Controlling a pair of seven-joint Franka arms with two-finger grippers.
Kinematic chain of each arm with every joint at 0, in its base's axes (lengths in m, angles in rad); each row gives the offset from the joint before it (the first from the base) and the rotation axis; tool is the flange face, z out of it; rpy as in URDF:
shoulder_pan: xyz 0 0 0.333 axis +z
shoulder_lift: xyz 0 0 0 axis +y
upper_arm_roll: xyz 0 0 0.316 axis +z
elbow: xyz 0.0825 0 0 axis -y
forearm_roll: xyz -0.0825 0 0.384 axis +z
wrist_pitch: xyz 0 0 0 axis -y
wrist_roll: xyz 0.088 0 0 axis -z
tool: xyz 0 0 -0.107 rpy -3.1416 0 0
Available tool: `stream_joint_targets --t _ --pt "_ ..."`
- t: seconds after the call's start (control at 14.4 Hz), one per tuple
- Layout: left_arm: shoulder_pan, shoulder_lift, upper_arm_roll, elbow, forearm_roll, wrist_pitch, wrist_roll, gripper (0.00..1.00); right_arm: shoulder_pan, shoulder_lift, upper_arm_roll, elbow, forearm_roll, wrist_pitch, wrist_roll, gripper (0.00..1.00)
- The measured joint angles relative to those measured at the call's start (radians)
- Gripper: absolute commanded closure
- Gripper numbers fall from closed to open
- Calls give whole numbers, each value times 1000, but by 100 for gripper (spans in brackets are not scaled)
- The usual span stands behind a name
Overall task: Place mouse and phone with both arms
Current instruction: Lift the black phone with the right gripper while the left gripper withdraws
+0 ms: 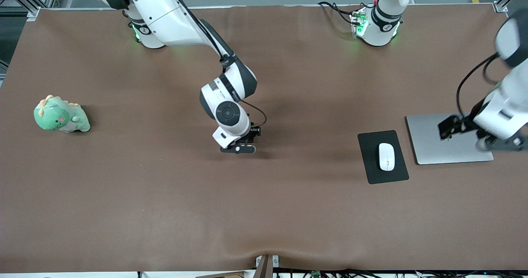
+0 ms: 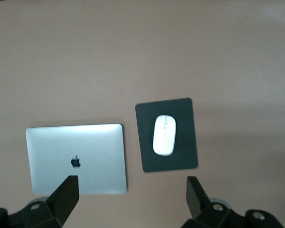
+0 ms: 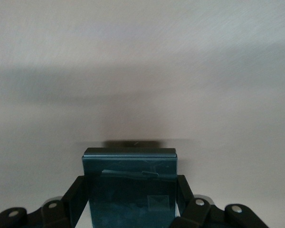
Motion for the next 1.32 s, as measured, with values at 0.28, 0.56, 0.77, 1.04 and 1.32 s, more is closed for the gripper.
stream_joint_targets --t 0.28,0.56,0.77,1.04,1.32 --pt "0 -78 -2 64 -31 -107 0 0 -89 -21 -2 3 -7 -37 -28 100" --pt "-22 -121 2 63 -59 -144 0 0 -154 -35 -3 1 -8 -121 -53 100" --pt "-142 -138 86 49 -60 -195 -6 0 -212 -82 -5 -40 -9 -154 -83 100" --pt "-172 -154 121 2 -60 -202 -18 0 -291 -155 -11 -158 -14 -152 -149 100" --pt "-168 -154 129 -6 -61 -202 -18 0 -341 -215 -17 -262 -26 -125 -192 100"
